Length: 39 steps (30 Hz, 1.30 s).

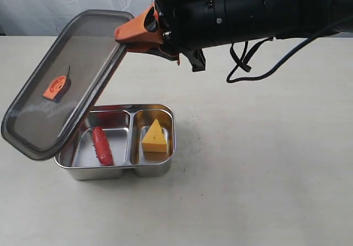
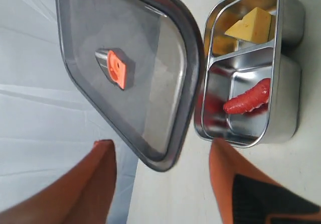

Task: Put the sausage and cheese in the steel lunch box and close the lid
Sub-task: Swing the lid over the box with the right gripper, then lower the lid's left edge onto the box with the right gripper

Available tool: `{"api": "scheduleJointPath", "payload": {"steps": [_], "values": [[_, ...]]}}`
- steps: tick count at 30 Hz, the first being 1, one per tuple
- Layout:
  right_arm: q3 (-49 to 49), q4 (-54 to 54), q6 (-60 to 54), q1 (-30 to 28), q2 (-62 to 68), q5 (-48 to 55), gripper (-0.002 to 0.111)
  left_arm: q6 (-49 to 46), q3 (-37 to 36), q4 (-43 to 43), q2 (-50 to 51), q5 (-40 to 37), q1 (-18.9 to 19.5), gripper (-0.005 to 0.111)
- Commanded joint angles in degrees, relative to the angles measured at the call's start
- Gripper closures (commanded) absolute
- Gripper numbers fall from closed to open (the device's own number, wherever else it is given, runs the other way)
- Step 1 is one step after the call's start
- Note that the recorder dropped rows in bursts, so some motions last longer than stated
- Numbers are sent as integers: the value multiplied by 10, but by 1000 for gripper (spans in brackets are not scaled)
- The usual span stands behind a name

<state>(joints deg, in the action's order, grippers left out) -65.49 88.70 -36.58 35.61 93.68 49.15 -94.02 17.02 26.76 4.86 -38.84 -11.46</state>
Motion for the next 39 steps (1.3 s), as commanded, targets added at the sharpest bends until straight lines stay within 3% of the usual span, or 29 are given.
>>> {"api": "scheduleJointPath", "payload": {"steps": [1, 7, 10, 15, 17, 26, 32, 35, 39], "values": [[32, 3, -10, -3, -56, -76, 109, 108, 3, -70, -2, 30, -2, 53], [149, 47, -14, -3, -150, -215, 109, 255, 12, -142, -42, 61, -2, 56], [215, 112, -62, -2, -198, -254, 109, 290, 12, -161, -49, 68, -2, 56], [287, 112, -69, 14, -257, -330, 109, 306, 12, -158, -49, 90, -2, 56], [295, 112, -63, 30, -277, -374, 109, 311, 12, -151, -49, 97, -2, 56], [290, 112, -8, 44, -280, -397, 109, 312, 12, -133, -49, 106, -2, 56], [286, 112, -48, 44, -281, -462, 109, 322, 12, -140, -49, 106, -2, 56], [286, 112, -51, 44, -281, -443, 109, 348, 12, -143, -49, 87, -2, 56], [286, 112, -64, 44, -281, -405, 109, 371, 12, -83, -49, 44, -1, 56]]}}
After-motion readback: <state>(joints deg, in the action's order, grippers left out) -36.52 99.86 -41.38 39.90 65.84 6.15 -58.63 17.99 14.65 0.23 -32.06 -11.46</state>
